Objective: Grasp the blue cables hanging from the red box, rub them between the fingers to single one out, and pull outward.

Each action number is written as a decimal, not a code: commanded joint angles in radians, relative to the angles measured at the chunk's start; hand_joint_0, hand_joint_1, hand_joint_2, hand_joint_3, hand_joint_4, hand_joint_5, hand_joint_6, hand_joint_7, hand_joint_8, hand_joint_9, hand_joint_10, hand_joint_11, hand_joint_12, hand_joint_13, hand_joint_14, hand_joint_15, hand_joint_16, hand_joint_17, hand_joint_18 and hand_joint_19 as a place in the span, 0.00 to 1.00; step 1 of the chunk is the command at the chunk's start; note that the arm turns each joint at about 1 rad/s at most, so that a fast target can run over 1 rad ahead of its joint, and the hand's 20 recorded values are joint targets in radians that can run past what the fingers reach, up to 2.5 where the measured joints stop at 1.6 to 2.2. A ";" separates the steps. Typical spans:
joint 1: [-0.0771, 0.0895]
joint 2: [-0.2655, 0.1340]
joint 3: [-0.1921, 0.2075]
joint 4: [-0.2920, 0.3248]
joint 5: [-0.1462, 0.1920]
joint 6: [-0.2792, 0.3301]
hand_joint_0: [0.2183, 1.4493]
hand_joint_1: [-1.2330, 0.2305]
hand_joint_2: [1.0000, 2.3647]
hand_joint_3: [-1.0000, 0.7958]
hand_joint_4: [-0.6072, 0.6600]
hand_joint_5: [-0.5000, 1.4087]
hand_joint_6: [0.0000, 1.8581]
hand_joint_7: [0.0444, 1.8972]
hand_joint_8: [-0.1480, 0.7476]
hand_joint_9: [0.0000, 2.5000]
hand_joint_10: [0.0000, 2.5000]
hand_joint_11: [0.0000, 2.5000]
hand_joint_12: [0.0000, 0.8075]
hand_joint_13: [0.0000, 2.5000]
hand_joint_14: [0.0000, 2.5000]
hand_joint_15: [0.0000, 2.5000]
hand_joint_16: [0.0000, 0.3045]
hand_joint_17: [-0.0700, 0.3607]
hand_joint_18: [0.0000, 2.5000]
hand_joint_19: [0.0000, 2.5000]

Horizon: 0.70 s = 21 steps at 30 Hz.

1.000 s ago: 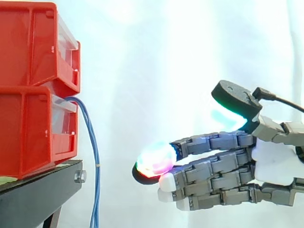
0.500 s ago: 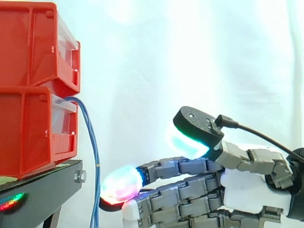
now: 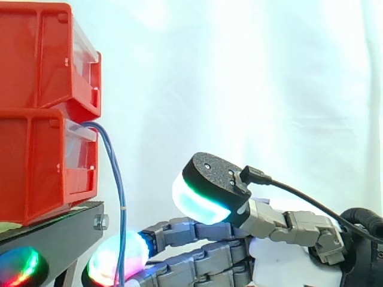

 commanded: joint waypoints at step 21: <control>0.058 0.000 0.018 0.012 -0.015 0.086 0.25 0.48 0.00 0.30 0.72 0.18 0.27 0.43 0.50 0.37 0.01 0.18 0.45 0.31 0.01 0.19 0.13 0.37 0.16 0.15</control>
